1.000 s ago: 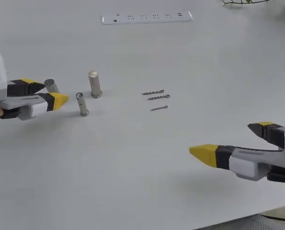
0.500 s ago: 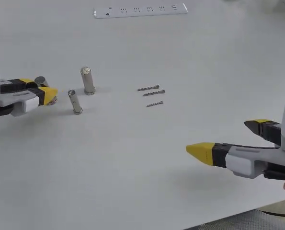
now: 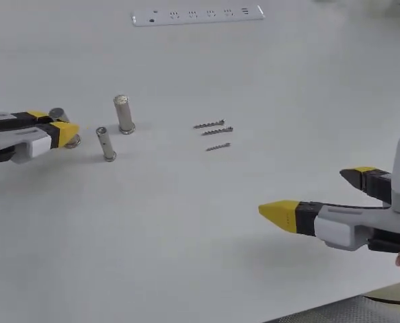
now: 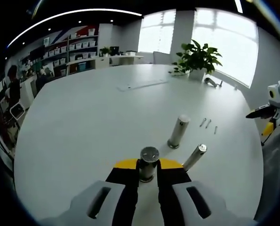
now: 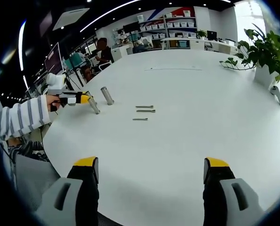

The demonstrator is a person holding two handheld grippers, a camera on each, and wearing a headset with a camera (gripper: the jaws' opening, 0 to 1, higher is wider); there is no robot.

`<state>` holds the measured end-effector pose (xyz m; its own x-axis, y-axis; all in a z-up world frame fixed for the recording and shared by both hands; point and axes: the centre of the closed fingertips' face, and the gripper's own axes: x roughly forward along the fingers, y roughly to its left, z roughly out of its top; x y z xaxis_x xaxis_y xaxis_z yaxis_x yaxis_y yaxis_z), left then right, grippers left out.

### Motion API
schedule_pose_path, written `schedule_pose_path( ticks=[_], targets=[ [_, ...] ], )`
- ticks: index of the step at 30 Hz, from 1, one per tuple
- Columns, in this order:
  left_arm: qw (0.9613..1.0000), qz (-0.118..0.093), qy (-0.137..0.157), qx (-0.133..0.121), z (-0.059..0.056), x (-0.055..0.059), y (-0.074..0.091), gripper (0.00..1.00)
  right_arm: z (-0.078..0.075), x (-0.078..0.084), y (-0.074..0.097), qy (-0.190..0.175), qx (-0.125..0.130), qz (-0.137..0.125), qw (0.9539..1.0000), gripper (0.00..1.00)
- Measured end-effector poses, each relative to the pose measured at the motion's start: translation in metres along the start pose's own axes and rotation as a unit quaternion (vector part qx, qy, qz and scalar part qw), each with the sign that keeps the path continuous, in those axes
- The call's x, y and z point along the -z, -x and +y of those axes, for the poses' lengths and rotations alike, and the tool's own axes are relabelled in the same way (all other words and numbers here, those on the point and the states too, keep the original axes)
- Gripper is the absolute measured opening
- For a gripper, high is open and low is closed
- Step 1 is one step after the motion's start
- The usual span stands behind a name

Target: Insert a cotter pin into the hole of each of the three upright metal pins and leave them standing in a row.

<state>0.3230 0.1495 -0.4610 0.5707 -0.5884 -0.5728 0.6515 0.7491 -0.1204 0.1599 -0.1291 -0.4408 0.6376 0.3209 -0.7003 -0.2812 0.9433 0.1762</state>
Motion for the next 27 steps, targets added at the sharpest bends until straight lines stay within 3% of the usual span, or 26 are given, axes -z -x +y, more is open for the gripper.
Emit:
schedule_pose_path(
  ticks=[3, 6, 10, 19, 23, 27],
  targets=[
    [0.9988, 0.005, -0.047, -0.011, 0.0, 0.0, 0.001, 0.1, 0.001, 0.001, 0.0, 0.0, -0.001, 0.001, 1.0, 0.91],
    [0.9984, 0.008, -0.055, -0.013, -0.003, 0.0, 0.002, 0.09, 0.001, 0.001, 0.001, -0.001, -0.001, 0.001, 1.0, 0.91],
    [0.999, 0.007, -0.042, -0.015, -0.002, 0.001, 0.003, 0.09, 0.003, 0.0, 0.001, 0.002, -0.001, 0.0, 1.0, 0.91],
    [0.9985, 0.015, -0.05, -0.016, -0.007, 0.006, 0.01, 0.09, 0.006, -0.003, 0.003, 0.004, -0.003, -0.005, 1.0, 0.91],
    [0.9995, -0.005, -0.028, -0.015, -0.01, 0.003, 0.017, 0.09, 0.007, -0.005, 0.006, 0.005, -0.003, -0.009, 0.9999, 0.91],
    [0.9996, -0.011, -0.023, -0.014, -0.015, 0.001, 0.028, 0.09, 0.008, -0.006, 0.008, 0.006, -0.004, -0.012, 0.9999, 0.91]
  ],
)
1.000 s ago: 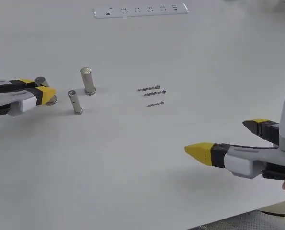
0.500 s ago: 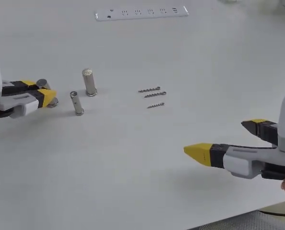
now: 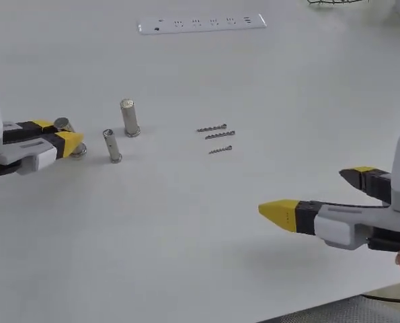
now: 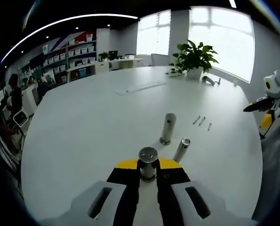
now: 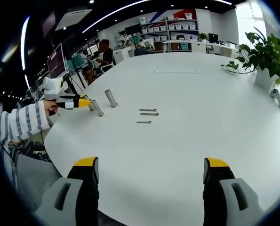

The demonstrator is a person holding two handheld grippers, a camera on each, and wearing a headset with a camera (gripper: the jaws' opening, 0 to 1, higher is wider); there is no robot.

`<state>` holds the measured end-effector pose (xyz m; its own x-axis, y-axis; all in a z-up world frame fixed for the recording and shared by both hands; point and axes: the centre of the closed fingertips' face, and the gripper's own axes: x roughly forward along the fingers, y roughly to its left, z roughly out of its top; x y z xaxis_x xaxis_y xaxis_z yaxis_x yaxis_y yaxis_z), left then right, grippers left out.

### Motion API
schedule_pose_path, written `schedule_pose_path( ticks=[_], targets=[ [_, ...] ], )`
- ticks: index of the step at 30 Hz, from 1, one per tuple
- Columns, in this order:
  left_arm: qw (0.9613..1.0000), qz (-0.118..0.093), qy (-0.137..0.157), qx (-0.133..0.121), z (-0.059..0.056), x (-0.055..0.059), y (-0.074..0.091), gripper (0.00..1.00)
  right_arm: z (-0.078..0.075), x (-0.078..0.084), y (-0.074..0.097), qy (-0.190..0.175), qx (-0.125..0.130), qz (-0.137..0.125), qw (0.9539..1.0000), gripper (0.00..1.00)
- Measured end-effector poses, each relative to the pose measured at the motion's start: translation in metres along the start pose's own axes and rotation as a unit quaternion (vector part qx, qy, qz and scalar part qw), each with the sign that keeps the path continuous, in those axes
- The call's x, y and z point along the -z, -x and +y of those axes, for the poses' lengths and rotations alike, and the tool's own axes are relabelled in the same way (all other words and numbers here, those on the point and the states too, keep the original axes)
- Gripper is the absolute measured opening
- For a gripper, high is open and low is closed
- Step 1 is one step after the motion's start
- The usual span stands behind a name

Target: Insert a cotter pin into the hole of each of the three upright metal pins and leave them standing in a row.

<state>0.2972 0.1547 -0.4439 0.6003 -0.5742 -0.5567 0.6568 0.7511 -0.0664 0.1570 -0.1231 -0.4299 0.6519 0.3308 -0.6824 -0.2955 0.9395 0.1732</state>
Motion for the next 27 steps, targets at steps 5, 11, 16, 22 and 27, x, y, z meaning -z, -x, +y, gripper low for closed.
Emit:
schedule_pose_path(
  ticks=[5, 11, 16, 22, 27],
  targets=[
    [0.9997, -0.025, 0.004, 0.004, -0.01, -0.013, 0.019, 0.09, 0.003, 0.001, 0.002, 0.002, -0.002, 0.001, 1.0, 0.91],
    [0.9991, -0.031, -0.023, 0.017, -0.033, -0.018, 0.035, 0.09, 0.007, 0.001, 0.006, 0.008, -0.005, -0.002, 1.0, 0.91],
    [0.997, -0.022, -0.062, 0.042, -0.059, -0.014, 0.042, 0.09, 0.012, 0.001, 0.009, 0.011, -0.007, -0.008, 0.9999, 0.91],
    [0.9936, -0.023, -0.078, 0.078, -0.091, -0.012, 0.042, 0.09, 0.018, 0.003, 0.012, 0.016, -0.009, -0.008, 0.9998, 0.91],
    [0.99, -0.025, -0.093, 0.104, -0.114, -0.011, 0.036, 0.09, 0.022, 0.006, 0.014, 0.019, -0.009, -0.009, 0.9997, 0.91]
  ],
)
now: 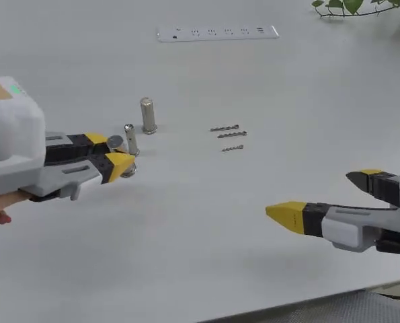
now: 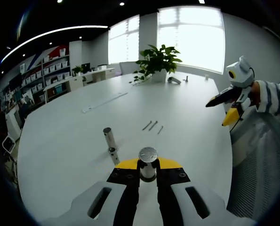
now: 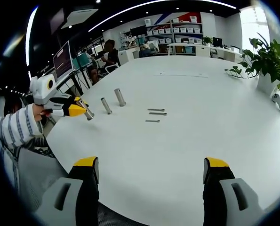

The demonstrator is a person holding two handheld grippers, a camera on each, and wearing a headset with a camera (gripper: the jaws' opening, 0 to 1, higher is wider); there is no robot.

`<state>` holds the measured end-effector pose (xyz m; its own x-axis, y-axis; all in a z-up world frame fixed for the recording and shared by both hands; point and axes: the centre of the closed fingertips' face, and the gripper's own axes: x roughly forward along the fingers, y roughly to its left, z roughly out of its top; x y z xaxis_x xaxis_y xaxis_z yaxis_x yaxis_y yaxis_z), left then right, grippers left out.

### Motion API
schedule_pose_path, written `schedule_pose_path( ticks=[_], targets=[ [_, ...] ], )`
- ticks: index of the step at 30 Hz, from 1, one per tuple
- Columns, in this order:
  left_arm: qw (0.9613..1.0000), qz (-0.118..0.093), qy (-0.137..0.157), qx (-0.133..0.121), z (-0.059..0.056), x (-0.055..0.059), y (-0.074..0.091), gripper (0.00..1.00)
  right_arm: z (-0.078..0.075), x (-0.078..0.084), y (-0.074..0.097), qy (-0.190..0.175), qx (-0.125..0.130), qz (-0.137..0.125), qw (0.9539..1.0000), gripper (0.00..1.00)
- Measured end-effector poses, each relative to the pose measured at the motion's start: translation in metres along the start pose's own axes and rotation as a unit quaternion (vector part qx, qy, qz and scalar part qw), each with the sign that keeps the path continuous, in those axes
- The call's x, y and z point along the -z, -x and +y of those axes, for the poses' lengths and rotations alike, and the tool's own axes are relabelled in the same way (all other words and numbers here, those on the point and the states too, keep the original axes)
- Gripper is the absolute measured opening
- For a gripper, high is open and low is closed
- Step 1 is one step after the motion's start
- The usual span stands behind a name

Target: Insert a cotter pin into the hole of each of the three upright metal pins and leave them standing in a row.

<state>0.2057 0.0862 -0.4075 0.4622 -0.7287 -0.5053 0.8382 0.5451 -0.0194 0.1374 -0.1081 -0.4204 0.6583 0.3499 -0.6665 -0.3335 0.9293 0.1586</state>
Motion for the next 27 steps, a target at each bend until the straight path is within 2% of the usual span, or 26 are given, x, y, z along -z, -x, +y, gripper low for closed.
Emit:
schedule_pose_path(
  ticks=[6, 16, 23, 27],
  targets=[
    [0.9991, 0.012, -0.023, 0.034, -0.025, 0.005, -0.015, 0.09, 0.001, 0.003, 0.002, 0.002, 0.002, 0.003, 1.0, 0.91],
    [0.9956, 0.029, -0.042, 0.079, -0.056, 0.016, -0.036, 0.09, 0.0, 0.004, 0.0, 0.0, 0.005, 0.009, 1.0, 0.91],
    [0.9946, 0.038, -0.038, 0.089, -0.072, 0.025, -0.045, 0.09, -0.002, 0.003, -0.002, 0.002, 0.01, 0.003, 0.9999, 0.92],
    [0.9949, 0.042, -0.03, 0.087, -0.078, 0.03, -0.048, 0.09, -0.003, 0.002, -0.002, -0.004, 0.009, -0.001, 1.0, 0.93]
  ],
)
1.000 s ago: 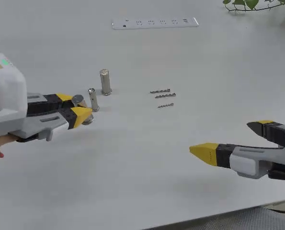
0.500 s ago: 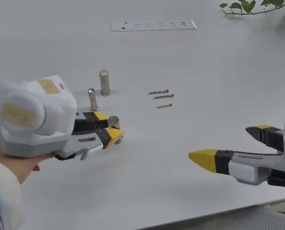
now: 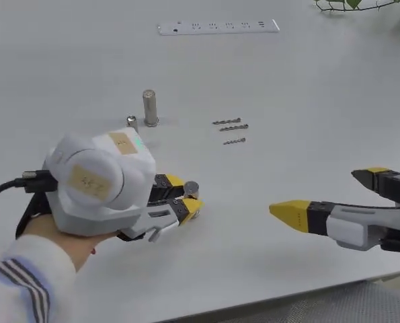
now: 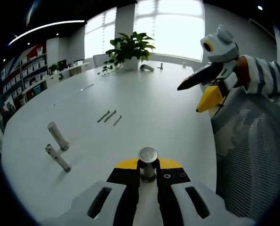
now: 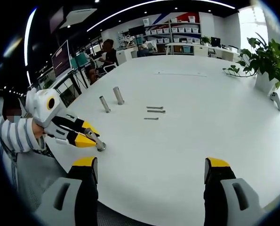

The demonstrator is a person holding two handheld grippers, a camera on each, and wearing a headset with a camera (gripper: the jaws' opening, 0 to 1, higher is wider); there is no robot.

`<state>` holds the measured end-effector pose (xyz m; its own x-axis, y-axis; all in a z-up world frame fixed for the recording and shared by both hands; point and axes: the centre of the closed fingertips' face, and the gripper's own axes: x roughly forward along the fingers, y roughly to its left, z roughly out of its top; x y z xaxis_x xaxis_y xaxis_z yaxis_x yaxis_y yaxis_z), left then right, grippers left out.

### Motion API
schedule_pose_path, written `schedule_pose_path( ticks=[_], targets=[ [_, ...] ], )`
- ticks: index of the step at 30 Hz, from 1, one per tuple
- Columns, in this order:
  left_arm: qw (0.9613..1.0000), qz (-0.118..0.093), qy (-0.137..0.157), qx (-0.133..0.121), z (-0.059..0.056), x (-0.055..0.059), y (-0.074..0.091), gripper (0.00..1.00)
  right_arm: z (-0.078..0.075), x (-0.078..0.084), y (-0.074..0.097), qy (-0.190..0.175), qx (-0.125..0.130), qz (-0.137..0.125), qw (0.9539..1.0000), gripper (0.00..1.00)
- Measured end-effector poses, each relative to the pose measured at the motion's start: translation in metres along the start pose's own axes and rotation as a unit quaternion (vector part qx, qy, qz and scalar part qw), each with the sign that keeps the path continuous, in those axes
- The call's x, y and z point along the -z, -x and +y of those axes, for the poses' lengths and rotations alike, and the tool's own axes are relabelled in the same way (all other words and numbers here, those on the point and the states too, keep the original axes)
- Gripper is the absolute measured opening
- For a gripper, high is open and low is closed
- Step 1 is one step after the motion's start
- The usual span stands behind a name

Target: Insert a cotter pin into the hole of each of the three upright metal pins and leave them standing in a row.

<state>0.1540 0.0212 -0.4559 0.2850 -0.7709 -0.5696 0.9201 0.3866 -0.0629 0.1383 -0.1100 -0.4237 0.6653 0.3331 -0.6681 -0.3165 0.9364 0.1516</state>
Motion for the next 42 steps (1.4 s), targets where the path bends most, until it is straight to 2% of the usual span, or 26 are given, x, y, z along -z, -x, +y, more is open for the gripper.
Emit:
schedule_pose_path(
  ticks=[8, 16, 24, 34, 36, 40, 42],
  targets=[
    [0.9999, -0.001, 0.011, -0.009, -0.001, 0.002, -0.003, 0.09, 0.001, -0.003, -0.001, 0.02, 0.0, -0.014, 0.9997, 0.95],
    [0.9998, -0.002, 0.007, -0.018, -0.002, 0.002, -0.004, 0.09, 0.004, -0.006, -0.002, 0.024, -0.004, -0.023, 0.9994, 0.95],
    [0.9996, -0.007, 0.01, -0.026, -0.006, 0.003, -0.004, 0.1, 0.008, -0.014, -0.001, 0.046, -0.008, -0.055, 0.9974, 0.97],
    [0.9995, -0.006, 0.009, -0.031, -0.007, 0.002, -0.003, 0.1, 0.007, -0.012, 0.001, 0.025, -0.015, -0.06, 0.9978, 0.95],
    [0.9993, -0.018, 0.018, -0.026, -0.01, -0.003, 0.001, 0.13, 0.008, -0.011, 0.001, 0.025, -0.017, -0.059, 0.9978, 0.95],
    [0.9992, -0.026, 0.025, -0.016, -0.014, -0.009, 0.011, 0.24, 0.012, -0.011, 0.001, 0.03, -0.024, -0.058, 0.9976, 0.95],
    [0.9989, -0.037, 0.025, -0.014, -0.016, -0.014, 0.018, 0.29, 0.015, -0.011, 0.001, 0.036, -0.028, -0.056, 0.9974, 0.95]
  ],
)
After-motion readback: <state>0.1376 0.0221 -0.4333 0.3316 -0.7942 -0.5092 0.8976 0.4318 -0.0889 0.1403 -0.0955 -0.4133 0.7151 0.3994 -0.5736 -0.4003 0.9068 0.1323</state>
